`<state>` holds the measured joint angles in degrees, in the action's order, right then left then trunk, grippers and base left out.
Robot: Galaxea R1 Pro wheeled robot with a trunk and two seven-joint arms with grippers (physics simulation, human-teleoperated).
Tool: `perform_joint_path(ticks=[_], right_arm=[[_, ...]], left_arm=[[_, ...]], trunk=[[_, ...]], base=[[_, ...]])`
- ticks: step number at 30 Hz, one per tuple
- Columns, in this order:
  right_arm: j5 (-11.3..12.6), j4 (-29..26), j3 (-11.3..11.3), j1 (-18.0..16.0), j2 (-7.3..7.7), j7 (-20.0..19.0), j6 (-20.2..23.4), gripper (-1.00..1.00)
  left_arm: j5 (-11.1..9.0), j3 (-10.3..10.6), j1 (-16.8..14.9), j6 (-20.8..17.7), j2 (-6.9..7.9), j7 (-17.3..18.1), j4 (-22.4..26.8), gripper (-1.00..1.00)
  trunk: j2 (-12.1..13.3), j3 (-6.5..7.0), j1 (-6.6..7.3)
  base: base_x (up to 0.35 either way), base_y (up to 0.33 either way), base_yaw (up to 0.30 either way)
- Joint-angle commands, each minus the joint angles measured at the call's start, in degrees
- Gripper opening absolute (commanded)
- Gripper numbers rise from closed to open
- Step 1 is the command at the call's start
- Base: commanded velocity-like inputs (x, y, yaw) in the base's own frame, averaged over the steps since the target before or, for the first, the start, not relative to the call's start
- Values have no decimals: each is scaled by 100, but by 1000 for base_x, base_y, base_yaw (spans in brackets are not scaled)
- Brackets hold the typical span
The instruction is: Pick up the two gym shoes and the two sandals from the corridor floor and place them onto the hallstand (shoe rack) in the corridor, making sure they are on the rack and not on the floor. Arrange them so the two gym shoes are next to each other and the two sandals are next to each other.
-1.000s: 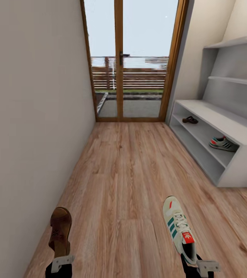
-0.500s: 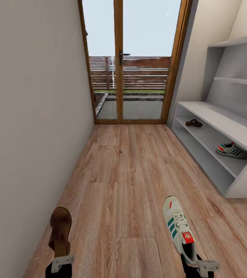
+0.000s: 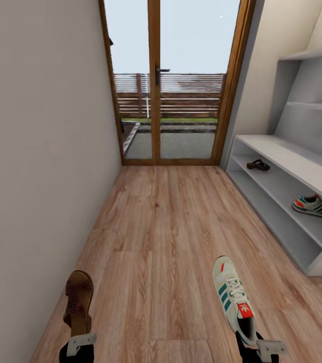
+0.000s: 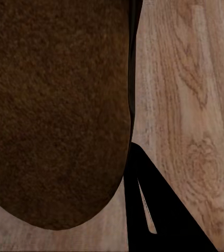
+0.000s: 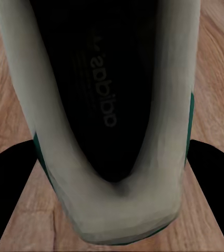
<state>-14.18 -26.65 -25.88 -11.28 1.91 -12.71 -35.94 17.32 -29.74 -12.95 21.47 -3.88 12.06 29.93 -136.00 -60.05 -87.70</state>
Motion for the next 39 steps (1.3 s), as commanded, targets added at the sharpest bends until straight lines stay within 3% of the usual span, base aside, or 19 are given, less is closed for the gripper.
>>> perform_joint_path(ticks=[1,39], right_arm=[[-41,2,-49,-6,-5,-39,-24,-100],[-36,-1,-49,-6,-7,-39,-25,-100]], left_arm=[[52,-50,-5,15,-7,42,4,-100],[52,-41,-5,15,-7,42,4,-100]], trunk=[[-2,-5,-2],[-2,-5,-2]], base=[[337,0,0],[337,0,0]])
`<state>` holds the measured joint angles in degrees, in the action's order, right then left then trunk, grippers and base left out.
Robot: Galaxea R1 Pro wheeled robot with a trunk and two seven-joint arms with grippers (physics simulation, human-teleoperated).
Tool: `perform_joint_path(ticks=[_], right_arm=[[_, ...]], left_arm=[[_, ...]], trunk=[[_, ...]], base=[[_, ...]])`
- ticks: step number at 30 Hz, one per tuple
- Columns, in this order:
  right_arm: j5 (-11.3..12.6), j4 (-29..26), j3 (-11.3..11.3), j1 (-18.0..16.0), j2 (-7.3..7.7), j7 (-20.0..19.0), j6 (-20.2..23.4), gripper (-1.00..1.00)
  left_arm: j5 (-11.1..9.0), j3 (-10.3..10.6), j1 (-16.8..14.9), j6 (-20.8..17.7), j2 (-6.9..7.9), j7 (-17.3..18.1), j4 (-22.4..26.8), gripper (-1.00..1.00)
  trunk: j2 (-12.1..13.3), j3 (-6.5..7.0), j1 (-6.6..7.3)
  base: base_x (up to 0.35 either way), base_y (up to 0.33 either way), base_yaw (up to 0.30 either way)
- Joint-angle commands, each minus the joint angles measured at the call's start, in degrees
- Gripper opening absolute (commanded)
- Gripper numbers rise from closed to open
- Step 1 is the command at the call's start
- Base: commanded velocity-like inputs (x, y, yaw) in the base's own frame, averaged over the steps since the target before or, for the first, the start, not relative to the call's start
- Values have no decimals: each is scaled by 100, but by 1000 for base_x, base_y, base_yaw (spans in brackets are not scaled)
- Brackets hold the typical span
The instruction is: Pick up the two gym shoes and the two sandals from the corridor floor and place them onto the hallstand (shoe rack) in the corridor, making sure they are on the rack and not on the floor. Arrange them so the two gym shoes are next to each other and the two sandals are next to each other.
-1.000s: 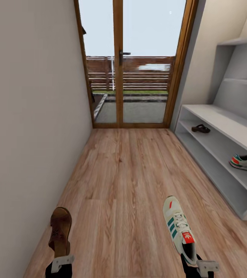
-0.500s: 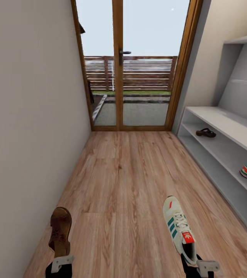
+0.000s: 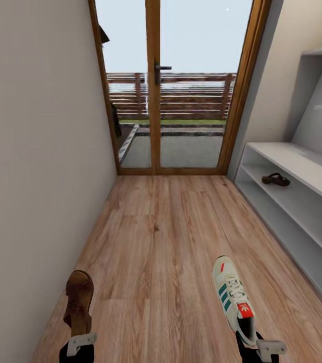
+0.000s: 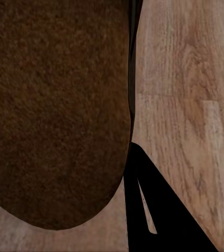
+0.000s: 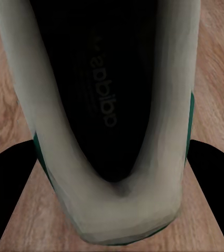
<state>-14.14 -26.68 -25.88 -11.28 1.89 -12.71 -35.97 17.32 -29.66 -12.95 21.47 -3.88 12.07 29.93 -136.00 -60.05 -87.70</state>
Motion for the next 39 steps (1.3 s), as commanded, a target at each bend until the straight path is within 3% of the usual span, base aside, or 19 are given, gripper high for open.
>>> perform_joint_path(ticks=[1,39], right_arm=[[-39,2,-49,-6,-4,-39,-21,-100],[-37,-4,-49,-6,-4,-39,-21,-100]], left_arm=[[52,-49,-5,15,-7,41,4,-100],[52,-50,-5,15,-7,41,4,-100]], trunk=[[-2,-5,-2],[-2,-5,-2]], base=[[337,0,0],[337,0,0]])
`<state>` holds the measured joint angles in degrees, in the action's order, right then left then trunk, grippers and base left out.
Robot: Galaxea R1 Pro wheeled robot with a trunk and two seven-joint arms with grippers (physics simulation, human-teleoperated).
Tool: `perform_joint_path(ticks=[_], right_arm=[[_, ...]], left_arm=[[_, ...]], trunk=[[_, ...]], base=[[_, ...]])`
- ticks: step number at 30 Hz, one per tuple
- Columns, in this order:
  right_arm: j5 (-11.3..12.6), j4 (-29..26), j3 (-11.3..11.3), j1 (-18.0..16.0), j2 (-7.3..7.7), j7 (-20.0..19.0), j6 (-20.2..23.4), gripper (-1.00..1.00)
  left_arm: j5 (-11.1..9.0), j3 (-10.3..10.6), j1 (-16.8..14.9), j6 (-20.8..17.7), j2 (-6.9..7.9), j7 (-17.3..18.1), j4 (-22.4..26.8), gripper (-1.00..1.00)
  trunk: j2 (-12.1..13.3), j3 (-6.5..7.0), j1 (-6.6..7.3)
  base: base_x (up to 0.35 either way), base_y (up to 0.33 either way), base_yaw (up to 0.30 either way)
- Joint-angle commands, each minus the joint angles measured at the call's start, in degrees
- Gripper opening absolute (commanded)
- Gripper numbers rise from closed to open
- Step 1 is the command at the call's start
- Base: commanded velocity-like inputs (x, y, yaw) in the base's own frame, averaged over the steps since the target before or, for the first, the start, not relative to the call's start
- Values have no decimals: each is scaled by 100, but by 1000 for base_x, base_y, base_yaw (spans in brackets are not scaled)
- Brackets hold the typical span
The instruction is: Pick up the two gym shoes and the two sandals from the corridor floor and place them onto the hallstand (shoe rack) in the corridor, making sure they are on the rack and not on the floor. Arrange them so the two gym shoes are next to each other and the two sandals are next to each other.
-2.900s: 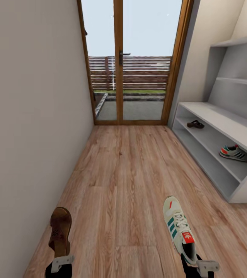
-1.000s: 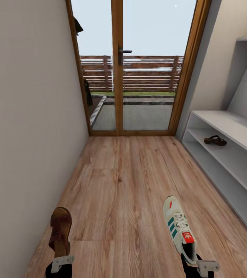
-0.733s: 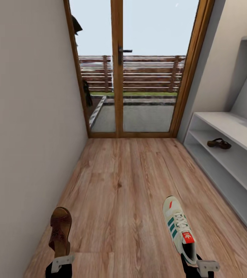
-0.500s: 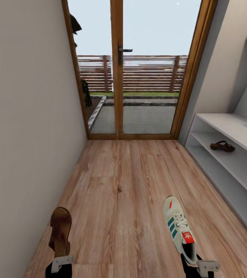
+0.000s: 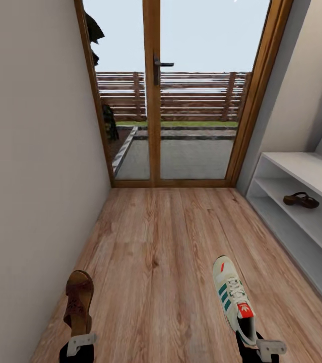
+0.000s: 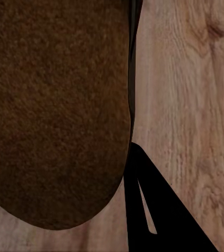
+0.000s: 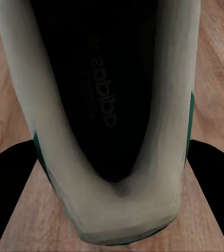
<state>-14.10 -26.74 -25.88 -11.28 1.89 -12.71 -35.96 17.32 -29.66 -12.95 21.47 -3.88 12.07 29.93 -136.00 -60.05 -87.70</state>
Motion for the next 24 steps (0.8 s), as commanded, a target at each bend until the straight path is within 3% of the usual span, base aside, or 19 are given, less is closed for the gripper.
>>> perform_joint_path(ticks=[1,24], right_arm=[[-41,2,-49,-6,-4,-39,-24,-100],[-32,-7,-50,-6,-4,-30,-25,-100]], left_arm=[[52,-49,-5,15,-7,41,4,-100],[52,-49,-5,15,-7,42,4,-100]], trunk=[[-2,-5,-2],[-2,-5,-2]], base=[[337,0,0],[337,0,0]])
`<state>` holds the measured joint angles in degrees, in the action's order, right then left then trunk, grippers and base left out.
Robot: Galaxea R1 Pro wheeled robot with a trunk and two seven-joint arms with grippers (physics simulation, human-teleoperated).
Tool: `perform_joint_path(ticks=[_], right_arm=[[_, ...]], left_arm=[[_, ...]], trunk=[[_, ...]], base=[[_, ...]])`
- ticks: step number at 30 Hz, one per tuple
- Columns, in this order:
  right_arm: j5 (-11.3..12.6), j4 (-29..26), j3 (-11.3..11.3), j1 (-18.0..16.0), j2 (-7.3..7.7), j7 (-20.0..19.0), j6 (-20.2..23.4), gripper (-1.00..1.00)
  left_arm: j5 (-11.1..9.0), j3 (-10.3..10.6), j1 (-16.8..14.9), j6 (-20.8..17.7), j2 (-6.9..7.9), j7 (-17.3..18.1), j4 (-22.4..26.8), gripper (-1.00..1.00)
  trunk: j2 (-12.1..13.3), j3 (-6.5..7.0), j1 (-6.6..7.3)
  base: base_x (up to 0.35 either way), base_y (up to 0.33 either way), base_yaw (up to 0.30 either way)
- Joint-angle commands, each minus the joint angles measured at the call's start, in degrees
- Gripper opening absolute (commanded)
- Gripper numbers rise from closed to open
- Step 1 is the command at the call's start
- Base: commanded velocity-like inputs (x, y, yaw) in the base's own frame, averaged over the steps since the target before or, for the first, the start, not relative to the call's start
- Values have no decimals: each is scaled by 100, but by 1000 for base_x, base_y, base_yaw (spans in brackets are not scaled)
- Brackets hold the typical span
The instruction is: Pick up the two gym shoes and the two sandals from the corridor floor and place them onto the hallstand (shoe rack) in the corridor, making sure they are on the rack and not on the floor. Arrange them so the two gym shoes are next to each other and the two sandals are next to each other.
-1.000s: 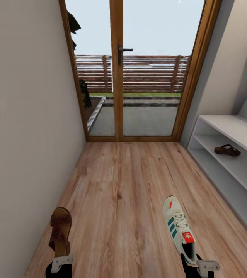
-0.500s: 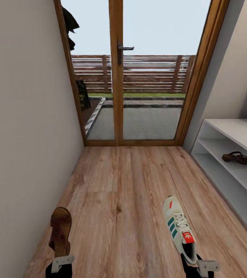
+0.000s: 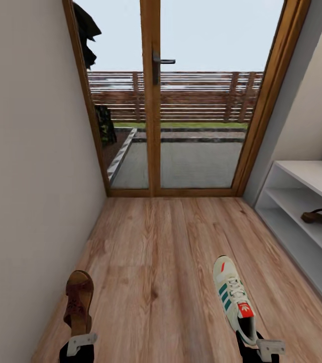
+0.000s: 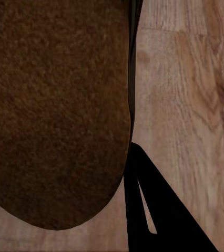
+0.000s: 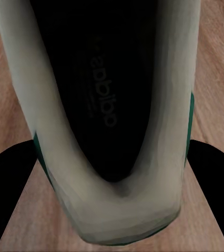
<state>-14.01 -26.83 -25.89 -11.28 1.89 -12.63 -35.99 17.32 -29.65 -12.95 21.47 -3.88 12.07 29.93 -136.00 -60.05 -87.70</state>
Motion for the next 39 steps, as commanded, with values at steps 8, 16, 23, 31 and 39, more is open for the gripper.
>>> perform_joint_path(ticks=[8,16,23,31,39], right_arm=[[-41,3,-48,-6,-5,-38,-22,-100],[-41,2,-53,-6,-2,-38,-22,-100],[-41,-4,-54,-6,-4,-38,-22,-100],[-41,-7,-56,-6,0,-38,-22,-100],[-41,-6,-51,-6,-4,-38,-22,-100]], left_arm=[[53,-50,-5,15,-7,41,4,-100],[53,-50,-5,15,-8,41,4,-100],[53,-50,-5,15,-13,43,4,-100],[53,-50,-5,15,-12,42,7,-100],[53,-50,1,15,-15,49,5,-100]], trunk=[[-2,-5,-2],[-2,-5,-2],[-2,-5,-2],[-2,-5,-2],[-2,-5,-2]], base=[[338,0,0],[338,0,0],[338,0,-8],[338,0,-205],[338,19,-262]])
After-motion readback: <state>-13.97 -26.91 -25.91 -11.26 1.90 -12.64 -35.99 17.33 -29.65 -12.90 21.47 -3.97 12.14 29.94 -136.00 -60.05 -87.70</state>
